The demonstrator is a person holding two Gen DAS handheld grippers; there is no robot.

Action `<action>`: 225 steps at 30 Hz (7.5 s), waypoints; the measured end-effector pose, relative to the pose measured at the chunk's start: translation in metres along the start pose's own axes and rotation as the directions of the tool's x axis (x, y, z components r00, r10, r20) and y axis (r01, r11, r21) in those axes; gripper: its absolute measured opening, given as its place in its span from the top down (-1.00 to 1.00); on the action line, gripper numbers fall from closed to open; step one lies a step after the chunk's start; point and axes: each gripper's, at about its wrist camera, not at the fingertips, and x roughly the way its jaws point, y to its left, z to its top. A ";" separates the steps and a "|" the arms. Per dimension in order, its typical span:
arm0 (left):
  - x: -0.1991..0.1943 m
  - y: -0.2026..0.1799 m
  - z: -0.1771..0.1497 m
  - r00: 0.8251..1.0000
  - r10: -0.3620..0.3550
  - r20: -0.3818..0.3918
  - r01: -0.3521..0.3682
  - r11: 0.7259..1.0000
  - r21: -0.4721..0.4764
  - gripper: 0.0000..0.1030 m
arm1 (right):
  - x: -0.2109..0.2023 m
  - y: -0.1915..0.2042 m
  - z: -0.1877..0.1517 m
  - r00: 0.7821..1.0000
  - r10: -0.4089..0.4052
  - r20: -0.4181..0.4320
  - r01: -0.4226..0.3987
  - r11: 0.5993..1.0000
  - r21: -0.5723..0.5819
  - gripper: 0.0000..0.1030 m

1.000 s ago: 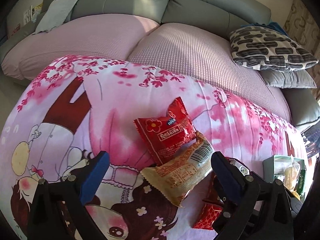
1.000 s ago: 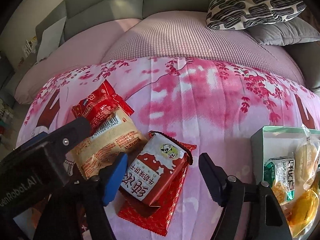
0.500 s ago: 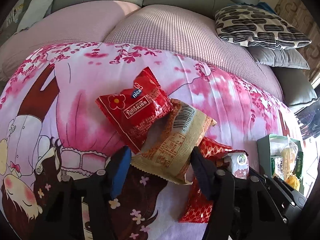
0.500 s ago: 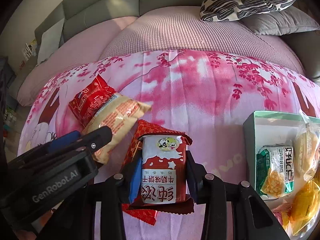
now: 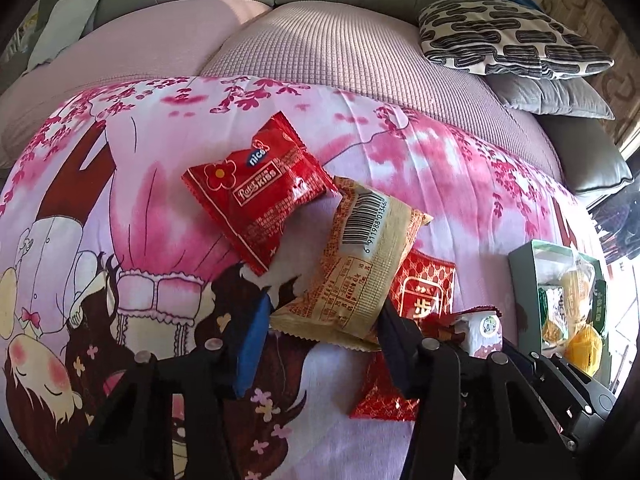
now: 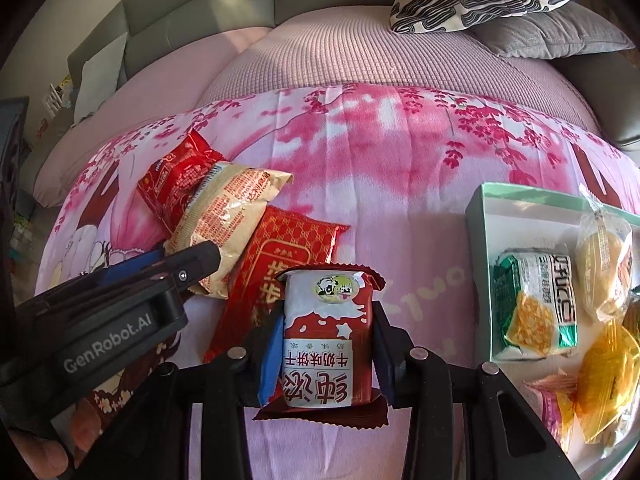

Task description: Organize snacks

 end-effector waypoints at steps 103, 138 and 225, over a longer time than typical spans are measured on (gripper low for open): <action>-0.052 -0.267 -0.134 0.993 -0.115 -0.004 0.101 0.855 0.509 -0.04 | -0.136 -0.287 -0.100 0.959 -0.276 0.061 0.178 0.758 0.628 0.19; -0.069 -0.234 -0.108 0.989 -0.120 0.082 0.082 0.925 0.371 -0.25 | -0.129 -0.279 -0.095 0.962 -0.273 0.020 0.207 0.773 0.599 -0.68; -0.062 0.038 -0.043 0.922 0.385 0.033 -0.373 0.910 -0.182 -0.93 | -0.083 -0.048 -0.054 0.989 -0.114 0.093 0.114 0.993 0.001 -1.00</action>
